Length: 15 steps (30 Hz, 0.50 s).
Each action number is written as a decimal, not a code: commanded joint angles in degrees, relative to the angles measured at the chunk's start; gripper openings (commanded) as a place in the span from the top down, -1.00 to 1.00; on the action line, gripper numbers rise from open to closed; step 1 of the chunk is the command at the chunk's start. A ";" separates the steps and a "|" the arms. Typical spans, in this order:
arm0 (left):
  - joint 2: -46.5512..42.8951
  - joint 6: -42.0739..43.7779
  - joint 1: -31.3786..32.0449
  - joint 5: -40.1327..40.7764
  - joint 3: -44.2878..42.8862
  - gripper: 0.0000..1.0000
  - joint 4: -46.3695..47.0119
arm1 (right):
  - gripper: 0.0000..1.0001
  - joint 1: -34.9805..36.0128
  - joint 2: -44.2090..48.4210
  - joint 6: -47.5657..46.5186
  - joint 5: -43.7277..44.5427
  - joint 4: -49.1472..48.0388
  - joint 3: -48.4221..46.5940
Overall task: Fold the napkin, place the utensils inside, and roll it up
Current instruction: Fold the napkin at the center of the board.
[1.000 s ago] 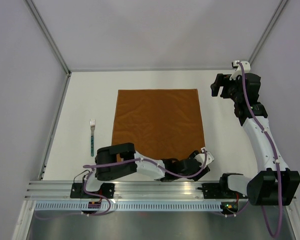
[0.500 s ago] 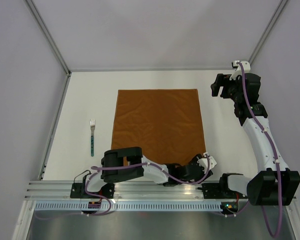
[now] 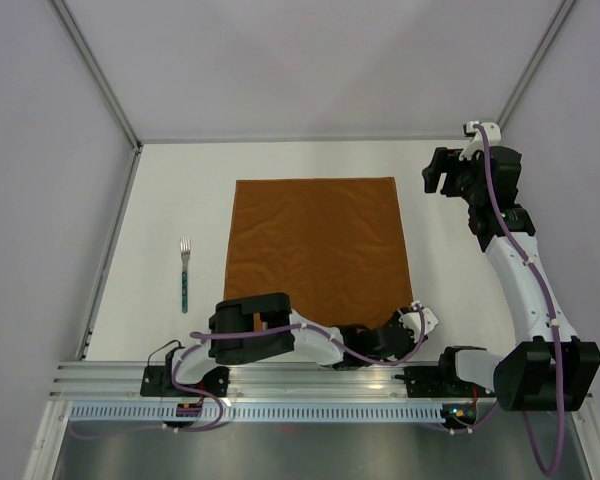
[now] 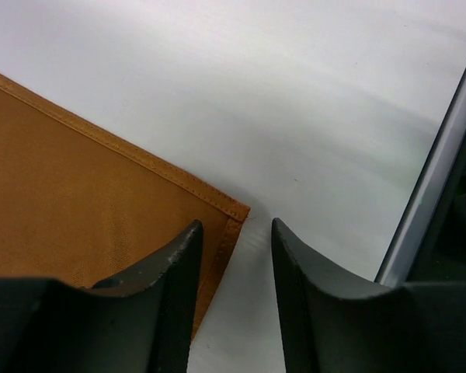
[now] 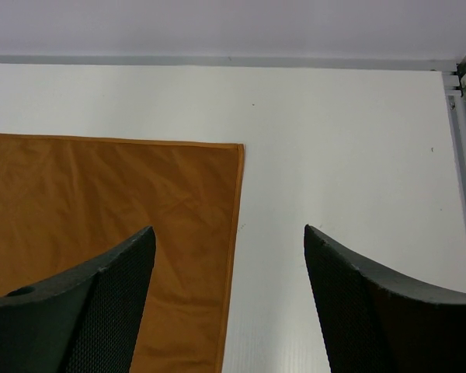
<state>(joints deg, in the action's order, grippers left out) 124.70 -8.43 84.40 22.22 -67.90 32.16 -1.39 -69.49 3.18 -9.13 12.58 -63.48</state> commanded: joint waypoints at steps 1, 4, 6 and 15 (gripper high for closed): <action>-0.25 -1.15 -0.64 0.46 0.57 0.10 -0.96 | -0.64 -0.11 0.68 0.16 -0.01 0.34 -1.29; -0.34 -1.24 -0.73 0.02 0.93 0.30 -0.96 | -0.63 -0.11 0.59 0.34 -0.10 0.34 -1.29; -0.51 -1.24 -0.73 -0.33 1.10 0.48 -0.87 | -0.62 -0.11 0.41 0.33 -0.19 0.17 -1.29; -3.50 -1.41 -0.73 -1.48 1.62 0.87 -2.01 | -0.60 -0.11 -0.03 0.34 -0.37 0.25 -1.47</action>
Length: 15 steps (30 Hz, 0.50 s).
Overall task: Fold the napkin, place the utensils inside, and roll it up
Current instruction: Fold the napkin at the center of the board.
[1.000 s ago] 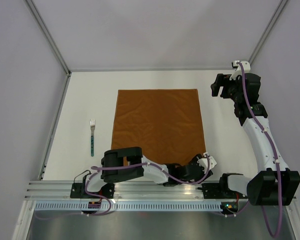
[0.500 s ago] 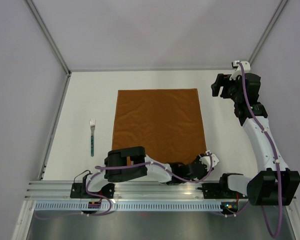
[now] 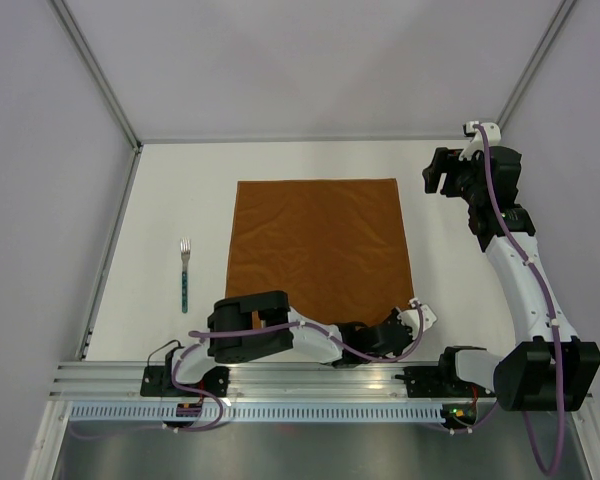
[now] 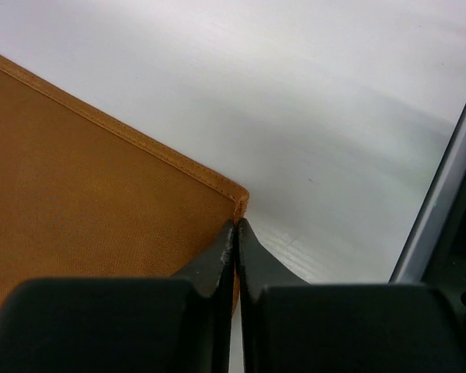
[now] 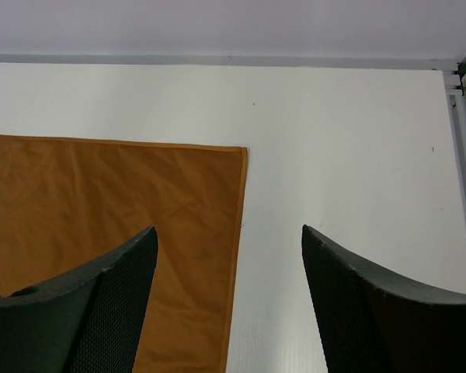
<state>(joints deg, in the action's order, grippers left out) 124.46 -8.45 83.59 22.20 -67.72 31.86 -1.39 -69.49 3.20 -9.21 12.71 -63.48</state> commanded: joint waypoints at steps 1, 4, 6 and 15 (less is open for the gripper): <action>-3.87 -2.27 0.08 -1.63 1.80 0.89 -1.88 | -0.60 -0.11 -0.03 0.23 -0.28 0.21 -1.47; -6.86 -4.29 0.17 -2.15 3.82 0.95 -1.36 | -0.60 -0.11 -0.03 0.05 -0.28 0.21 -1.47; -9.05 -5.08 0.17 -3.03 5.05 0.95 -1.01 | -0.59 -0.11 -0.12 -0.04 -0.28 0.21 -1.47; -12.93 -8.95 1.22 -6.38 5.15 0.95 0.05 | -0.58 -0.11 -0.55 -0.21 -0.10 0.30 -1.56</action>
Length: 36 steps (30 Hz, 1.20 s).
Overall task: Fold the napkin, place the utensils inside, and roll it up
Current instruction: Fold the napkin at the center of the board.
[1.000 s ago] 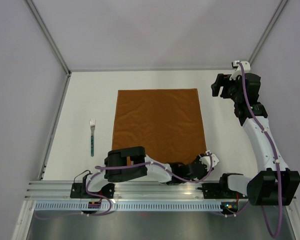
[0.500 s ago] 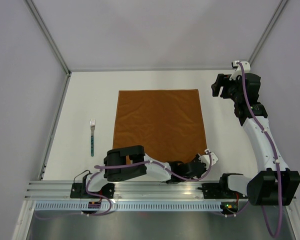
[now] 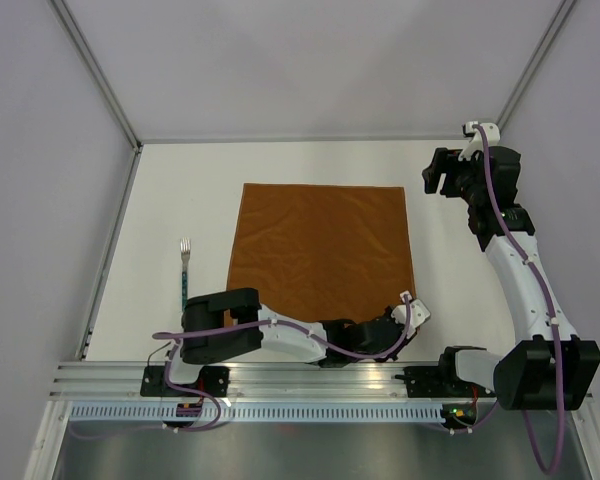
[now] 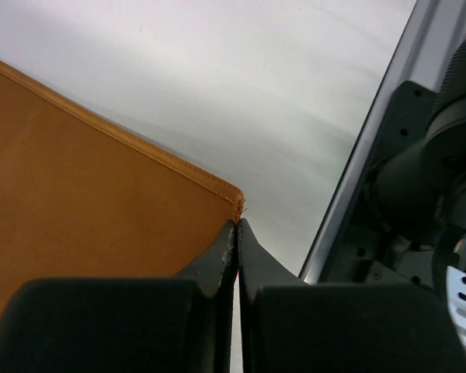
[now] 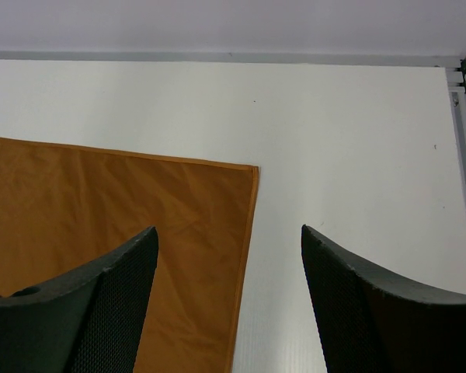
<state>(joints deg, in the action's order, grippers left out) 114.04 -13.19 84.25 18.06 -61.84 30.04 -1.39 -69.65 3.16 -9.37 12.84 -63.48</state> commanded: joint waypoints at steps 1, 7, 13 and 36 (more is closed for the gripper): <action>-2.77 -4.99 0.57 -1.90 -0.82 0.95 1.95 | -0.58 -0.11 -0.31 -0.17 0.14 0.17 -1.64; -5.49 -6.66 -0.13 5.29 0.49 0.95 0.46 | -0.58 -0.02 -0.31 -0.08 0.14 0.34 -1.56; -10.41 -10.79 -4.87 8.39 2.16 0.95 -5.34 | -0.57 -0.11 -0.49 -0.17 -0.13 0.52 -1.56; -24.30 -12.21 -33.87 -0.92 4.81 0.95 -18.61 | -0.57 -0.11 -1.63 -0.43 -0.92 0.87 -1.56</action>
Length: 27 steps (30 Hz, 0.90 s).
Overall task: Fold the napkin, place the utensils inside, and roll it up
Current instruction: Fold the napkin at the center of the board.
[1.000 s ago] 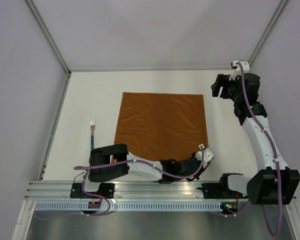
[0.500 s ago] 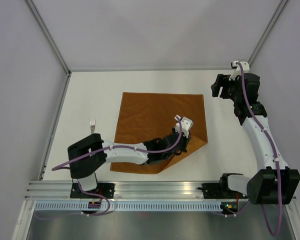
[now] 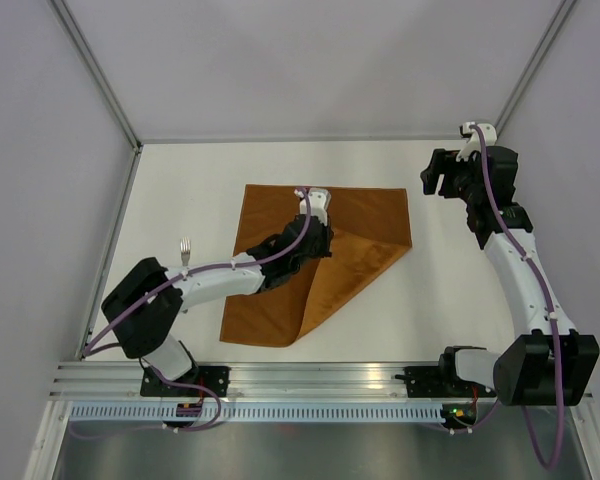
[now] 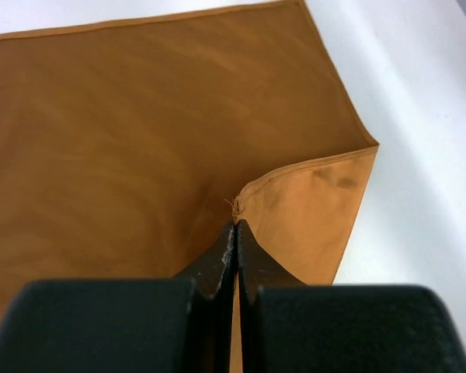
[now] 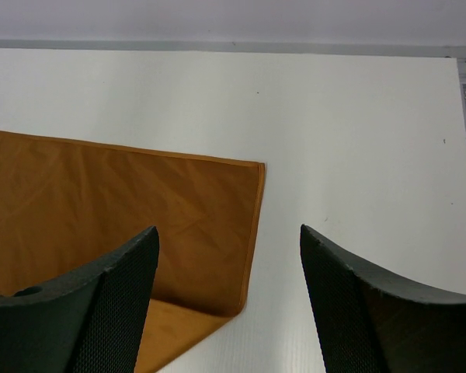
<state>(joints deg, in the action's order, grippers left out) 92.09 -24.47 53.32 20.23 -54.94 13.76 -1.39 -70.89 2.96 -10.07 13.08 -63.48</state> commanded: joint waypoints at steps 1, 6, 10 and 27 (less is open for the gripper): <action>-2.53 -0.93 -3.92 -3.61 -2.54 0.95 -2.68 | -0.57 -0.11 -0.47 -0.15 -0.31 0.63 -1.56; -2.71 -0.76 -9.53 -4.93 -4.03 0.95 -5.14 | -0.56 -0.11 -0.74 -0.32 -0.74 0.72 -1.56; -2.45 -0.14 -13.15 -6.43 -5.18 0.95 -5.15 | -0.56 -0.11 -1.18 -0.41 -1.01 0.89 -1.56; 0.10 0.65 -25.36 -13.37 -7.82 0.95 -5.15 | -0.54 -0.02 -3.37 -0.41 -3.21 1.51 -2.08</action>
<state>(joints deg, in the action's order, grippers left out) 91.46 -24.43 29.17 9.54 -60.49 8.19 -1.39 -74.04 2.70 -12.25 14.41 -63.48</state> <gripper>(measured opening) 0.027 0.771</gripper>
